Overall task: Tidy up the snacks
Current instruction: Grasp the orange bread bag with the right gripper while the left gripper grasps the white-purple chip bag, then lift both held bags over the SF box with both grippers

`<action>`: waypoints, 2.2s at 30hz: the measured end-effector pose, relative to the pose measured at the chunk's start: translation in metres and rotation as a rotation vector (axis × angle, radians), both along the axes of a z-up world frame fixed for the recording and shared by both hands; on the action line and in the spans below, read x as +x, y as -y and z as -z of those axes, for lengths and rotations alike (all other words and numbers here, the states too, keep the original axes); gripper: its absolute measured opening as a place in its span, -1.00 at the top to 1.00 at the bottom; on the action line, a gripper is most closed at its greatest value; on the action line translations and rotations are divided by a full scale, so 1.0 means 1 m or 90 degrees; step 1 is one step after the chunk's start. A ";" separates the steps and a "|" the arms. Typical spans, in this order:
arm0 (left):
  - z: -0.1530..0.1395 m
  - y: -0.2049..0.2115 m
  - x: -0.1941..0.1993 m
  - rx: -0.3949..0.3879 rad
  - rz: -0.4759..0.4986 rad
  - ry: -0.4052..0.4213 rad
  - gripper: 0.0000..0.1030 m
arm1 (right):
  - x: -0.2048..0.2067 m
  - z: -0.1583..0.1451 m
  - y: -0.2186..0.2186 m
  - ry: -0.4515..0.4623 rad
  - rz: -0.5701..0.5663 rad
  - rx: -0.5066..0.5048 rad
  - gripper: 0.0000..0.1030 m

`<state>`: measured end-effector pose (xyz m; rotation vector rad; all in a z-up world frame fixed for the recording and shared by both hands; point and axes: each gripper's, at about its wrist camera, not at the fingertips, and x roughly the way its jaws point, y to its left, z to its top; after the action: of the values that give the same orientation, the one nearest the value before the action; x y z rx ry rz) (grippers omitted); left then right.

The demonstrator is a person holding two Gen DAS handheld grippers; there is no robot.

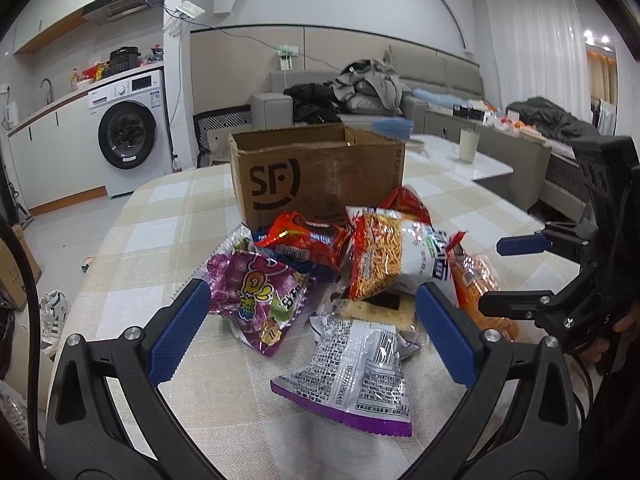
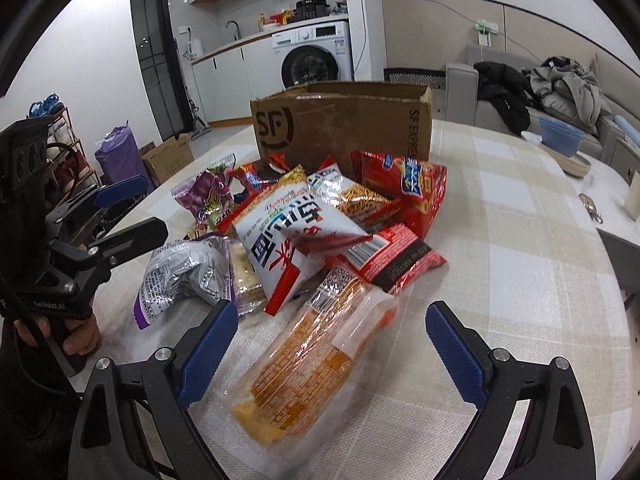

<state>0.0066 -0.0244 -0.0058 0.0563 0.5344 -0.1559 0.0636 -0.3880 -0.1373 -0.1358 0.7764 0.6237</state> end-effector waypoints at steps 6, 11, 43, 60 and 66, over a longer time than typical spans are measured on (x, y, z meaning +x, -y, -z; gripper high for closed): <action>0.010 0.008 0.003 0.028 0.034 -0.052 -0.97 | 0.004 0.008 -0.001 -0.045 0.004 -0.013 -0.66; 0.022 0.017 0.007 0.037 0.072 -0.117 -0.71 | 0.006 0.016 -0.001 -0.080 0.000 -0.012 -0.38; 0.030 0.018 0.012 0.017 0.097 -0.168 0.02 | -0.009 0.007 0.035 -0.071 0.013 0.064 0.29; 0.023 0.013 0.004 -0.005 0.110 -0.162 0.12 | -0.011 -0.006 0.049 -0.033 0.017 0.100 0.29; 0.034 0.018 0.006 0.010 0.127 -0.194 0.10 | -0.010 -0.005 0.047 -0.038 0.012 0.098 0.29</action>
<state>0.0130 -0.0424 -0.0402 0.1022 0.8339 -0.3586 0.0531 -0.4352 -0.1321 0.0305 0.7827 0.6701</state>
